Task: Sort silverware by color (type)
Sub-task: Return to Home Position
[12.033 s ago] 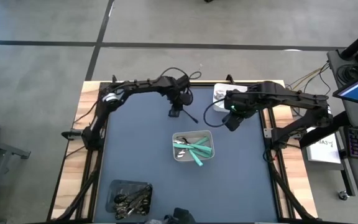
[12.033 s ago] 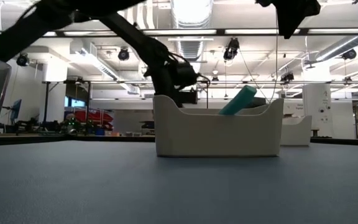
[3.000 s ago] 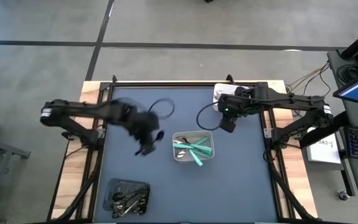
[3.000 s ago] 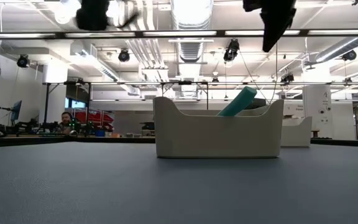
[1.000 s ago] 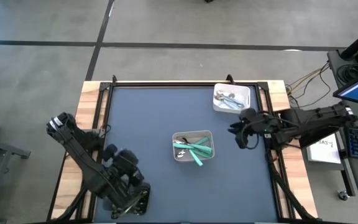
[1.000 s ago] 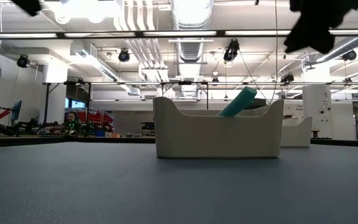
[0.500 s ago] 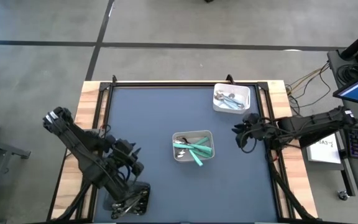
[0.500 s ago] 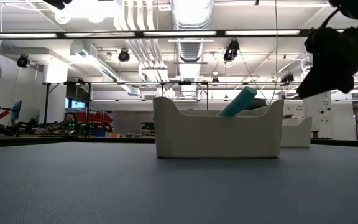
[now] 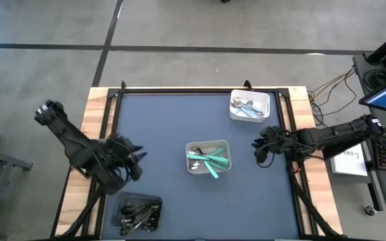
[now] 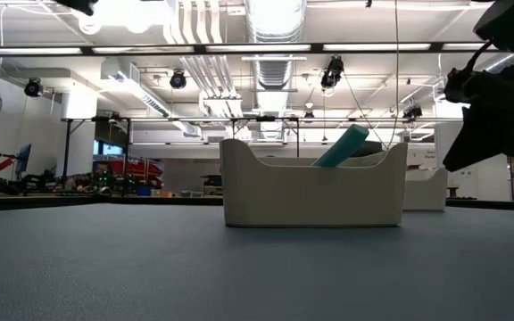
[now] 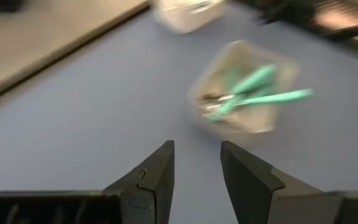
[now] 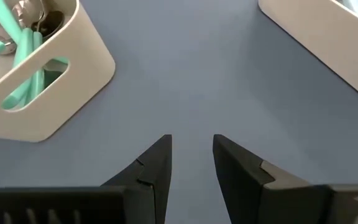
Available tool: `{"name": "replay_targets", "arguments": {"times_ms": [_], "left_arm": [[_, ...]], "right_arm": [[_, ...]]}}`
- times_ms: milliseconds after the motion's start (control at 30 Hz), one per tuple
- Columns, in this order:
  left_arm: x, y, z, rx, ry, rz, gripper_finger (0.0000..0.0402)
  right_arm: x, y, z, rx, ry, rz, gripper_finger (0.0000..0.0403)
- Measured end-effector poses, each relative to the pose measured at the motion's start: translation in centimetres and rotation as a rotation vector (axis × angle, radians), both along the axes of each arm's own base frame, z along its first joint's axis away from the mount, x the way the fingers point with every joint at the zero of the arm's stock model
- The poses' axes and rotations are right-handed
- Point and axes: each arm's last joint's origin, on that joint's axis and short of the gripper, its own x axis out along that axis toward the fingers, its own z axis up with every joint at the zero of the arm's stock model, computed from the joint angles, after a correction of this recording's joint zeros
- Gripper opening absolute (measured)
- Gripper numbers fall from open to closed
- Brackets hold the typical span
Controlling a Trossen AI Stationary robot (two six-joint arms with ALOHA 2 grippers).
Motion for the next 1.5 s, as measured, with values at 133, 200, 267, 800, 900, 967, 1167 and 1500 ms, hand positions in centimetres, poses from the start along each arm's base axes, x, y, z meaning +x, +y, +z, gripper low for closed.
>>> {"name": "replay_targets", "arguments": {"times_ms": [133, 200, 267, 800, 900, 967, 1167, 1500], "left_arm": [[1.1, -0.9, -0.7, -0.060, -0.171, -0.183, 0.0113], [2.0, -1.3, -1.4, -0.091, -0.269, -0.275, 0.0113], [2.9, -1.5, -2.4, -0.129, -0.363, -0.356, 0.0113], [7.9, 2.5, -9.5, -0.399, -0.659, -0.752, 0.0113], [6.5, 4.2, -8.7, -0.329, -0.725, -0.736, 0.0113], [5.3, 5.2, -8.2, -0.270, -0.796, -0.724, 0.0113], [1.6, 7.5, -9.4, -0.112, -0.873, -0.445, 0.0113], [-2.6, 9.8, -15.5, 0.081, -0.714, -0.061, 0.0114]], "right_arm": [[0.0, 0.0, 0.0, 0.001, -0.001, -0.001, 0.0109], [0.0, 0.0, 0.0, 0.001, -0.001, -0.001, 0.0109], [0.0, 0.0, 0.0, 0.001, -0.001, 0.000, 0.0109], [0.0, 0.0, 0.0, 0.001, -0.001, 0.000, 0.0109], [0.0, 0.0, 0.0, 0.000, -0.002, 0.000, 0.0109], [0.0, 0.0, 0.0, 0.000, -0.002, 0.000, 0.0109], [0.0, 0.0, 0.0, 0.001, -0.002, 0.000, 0.0109], [0.0, 0.0, 0.0, 0.001, -0.001, 0.000, 0.0109]]}}
